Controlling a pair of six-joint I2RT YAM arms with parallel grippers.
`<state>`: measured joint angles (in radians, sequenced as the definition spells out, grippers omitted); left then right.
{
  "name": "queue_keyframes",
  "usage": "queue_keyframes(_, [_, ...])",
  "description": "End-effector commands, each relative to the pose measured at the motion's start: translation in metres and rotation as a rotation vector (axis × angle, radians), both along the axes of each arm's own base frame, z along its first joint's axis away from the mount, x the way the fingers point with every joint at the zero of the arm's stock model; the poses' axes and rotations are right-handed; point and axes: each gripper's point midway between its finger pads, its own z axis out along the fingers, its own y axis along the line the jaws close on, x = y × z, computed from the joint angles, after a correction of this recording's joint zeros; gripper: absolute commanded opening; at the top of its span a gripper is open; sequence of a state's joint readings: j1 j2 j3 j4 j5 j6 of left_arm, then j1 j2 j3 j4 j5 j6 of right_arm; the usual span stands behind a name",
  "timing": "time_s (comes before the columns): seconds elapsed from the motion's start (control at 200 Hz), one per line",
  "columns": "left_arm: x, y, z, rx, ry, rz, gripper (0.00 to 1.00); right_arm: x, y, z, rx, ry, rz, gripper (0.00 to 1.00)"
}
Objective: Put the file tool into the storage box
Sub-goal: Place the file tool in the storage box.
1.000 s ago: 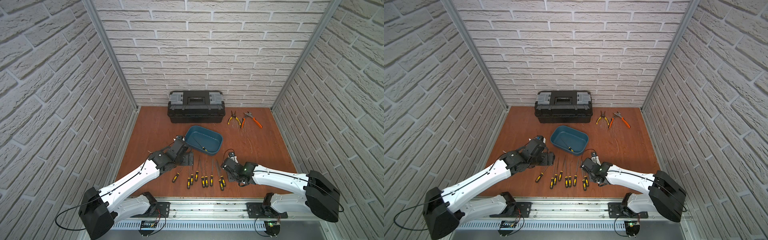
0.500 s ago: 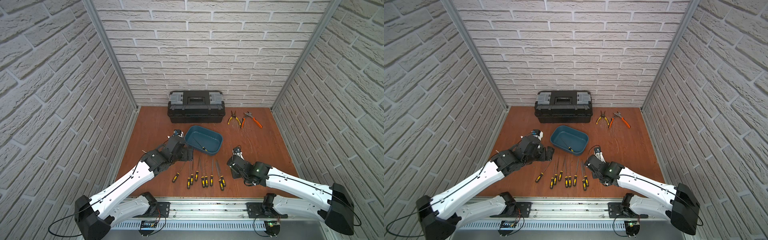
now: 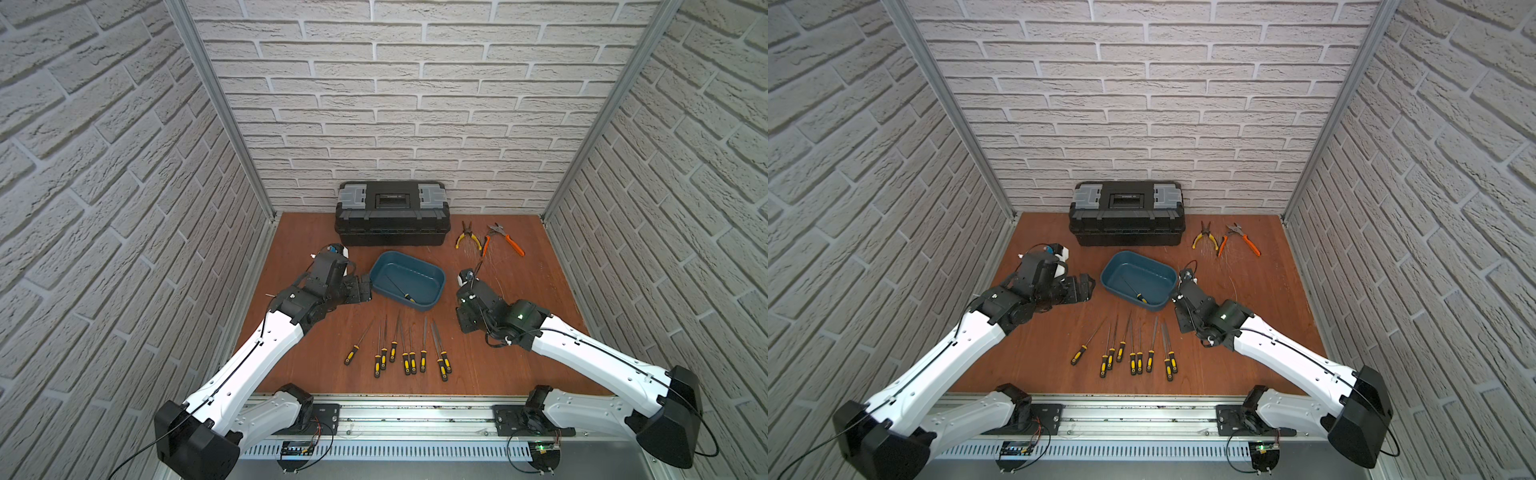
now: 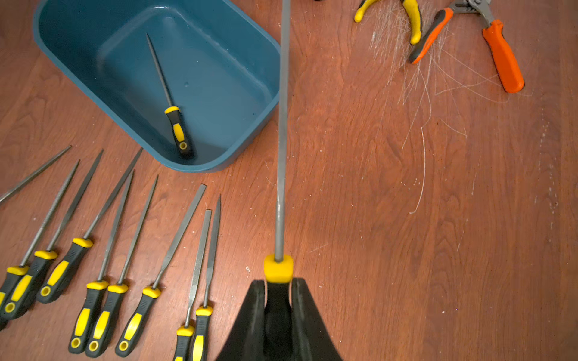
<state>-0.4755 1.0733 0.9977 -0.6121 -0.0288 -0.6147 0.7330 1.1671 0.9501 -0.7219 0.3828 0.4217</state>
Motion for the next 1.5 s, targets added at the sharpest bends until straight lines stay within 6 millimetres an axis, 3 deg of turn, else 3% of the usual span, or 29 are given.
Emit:
queue_keyframes(0.0, [0.013,-0.003,0.015,-0.039,-0.043,-0.026,0.98,0.018,0.021,0.015,0.034,-0.02,0.114,0.03])
queue_keyframes(0.29, [0.033,0.012,0.011,-0.064,-0.034,0.017,0.98,0.061,0.069,0.028,0.042,0.029,0.325,0.03])
queue_keyframes(0.555, [0.038,0.013,-0.011,-0.072,0.013,0.022,0.98,0.1,0.118,-0.003,0.084,0.151,0.576,0.03])
queue_keyframes(0.84, [0.049,0.012,-0.034,-0.046,0.057,0.028,0.98,0.14,0.126,-0.049,0.016,0.188,0.651,0.03])
queue_keyframes(0.925, [0.052,0.011,-0.038,-0.04,0.065,0.028,0.98,0.144,0.126,-0.056,-0.001,0.179,0.662,0.03])
queue_keyframes(0.945, [0.053,0.011,-0.039,-0.039,0.066,0.027,0.98,0.144,0.126,-0.07,-0.01,0.206,0.663,0.03])
queue_keyframes(1.015, [0.056,0.01,-0.041,-0.035,0.072,0.026,0.98,0.144,0.124,-0.082,-0.02,0.221,0.658,0.03])
queue_keyframes(1.255, [0.065,0.004,-0.039,-0.055,0.064,0.016,0.98,0.136,0.128,-0.104,0.017,0.256,0.667,0.08])
queue_keyframes(1.365, [0.066,0.002,-0.04,-0.061,0.073,0.013,0.98,0.134,0.127,-0.111,0.02,0.282,0.651,0.18])
queue_keyframes(1.495, [0.063,0.002,-0.04,-0.06,0.077,0.011,0.98,0.131,0.13,-0.109,0.049,0.301,0.635,0.39])
